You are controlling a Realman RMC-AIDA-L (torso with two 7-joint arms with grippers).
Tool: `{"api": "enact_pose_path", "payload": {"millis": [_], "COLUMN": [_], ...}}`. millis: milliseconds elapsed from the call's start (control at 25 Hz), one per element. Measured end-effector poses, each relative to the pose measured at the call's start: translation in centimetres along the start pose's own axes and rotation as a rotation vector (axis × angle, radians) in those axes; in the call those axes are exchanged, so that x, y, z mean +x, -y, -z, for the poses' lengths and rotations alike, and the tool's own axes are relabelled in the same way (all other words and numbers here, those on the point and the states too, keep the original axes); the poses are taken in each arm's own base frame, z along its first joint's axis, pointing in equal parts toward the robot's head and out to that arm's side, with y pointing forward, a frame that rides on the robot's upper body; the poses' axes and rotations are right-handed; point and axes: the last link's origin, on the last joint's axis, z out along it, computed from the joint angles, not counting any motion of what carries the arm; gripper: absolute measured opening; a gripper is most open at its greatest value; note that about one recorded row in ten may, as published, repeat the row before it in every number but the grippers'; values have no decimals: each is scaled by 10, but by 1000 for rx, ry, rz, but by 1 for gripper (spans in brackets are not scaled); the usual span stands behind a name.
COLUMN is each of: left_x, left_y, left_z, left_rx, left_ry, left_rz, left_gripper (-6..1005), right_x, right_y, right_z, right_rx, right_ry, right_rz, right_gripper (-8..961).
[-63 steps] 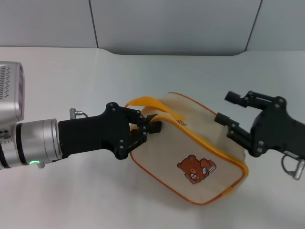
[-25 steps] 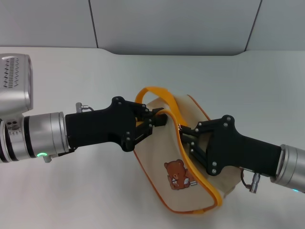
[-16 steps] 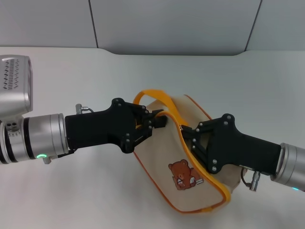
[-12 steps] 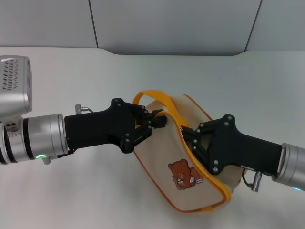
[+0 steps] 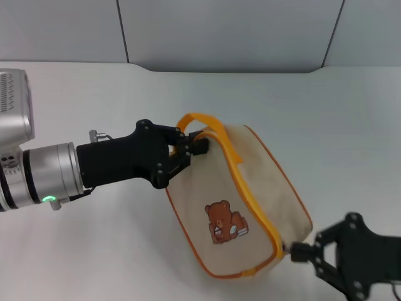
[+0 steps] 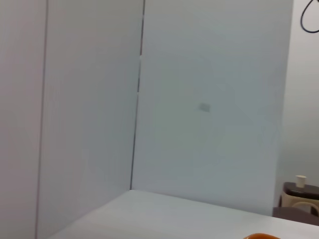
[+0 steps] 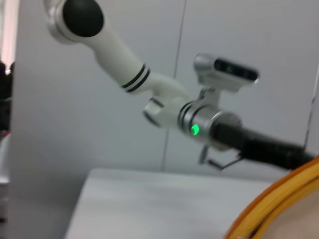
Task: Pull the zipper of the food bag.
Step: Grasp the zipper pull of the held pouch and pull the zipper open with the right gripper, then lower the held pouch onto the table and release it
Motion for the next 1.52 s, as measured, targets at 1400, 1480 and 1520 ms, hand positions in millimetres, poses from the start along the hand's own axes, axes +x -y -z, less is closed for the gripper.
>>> {"api": "enact_pose_path", "payload": {"millis": [1400, 1480, 1520], "left_x": [-22, -16, -10], "left_y": [-12, -15, -22], "left_z": [35, 39, 43], "left_rx": [167, 139, 74], "left_ry": [-144, -171, -183], "left_rz": [151, 134, 113], "left_gripper": [185, 277, 323], "right_x": [-19, -23, -23], "right_y": [28, 30, 30], "right_z": [27, 29, 29], "right_rx": [210, 185, 185], "right_ry": [189, 191, 191], "right_rz": [-308, -321, -321], "right_gripper": [705, 751, 774]}}
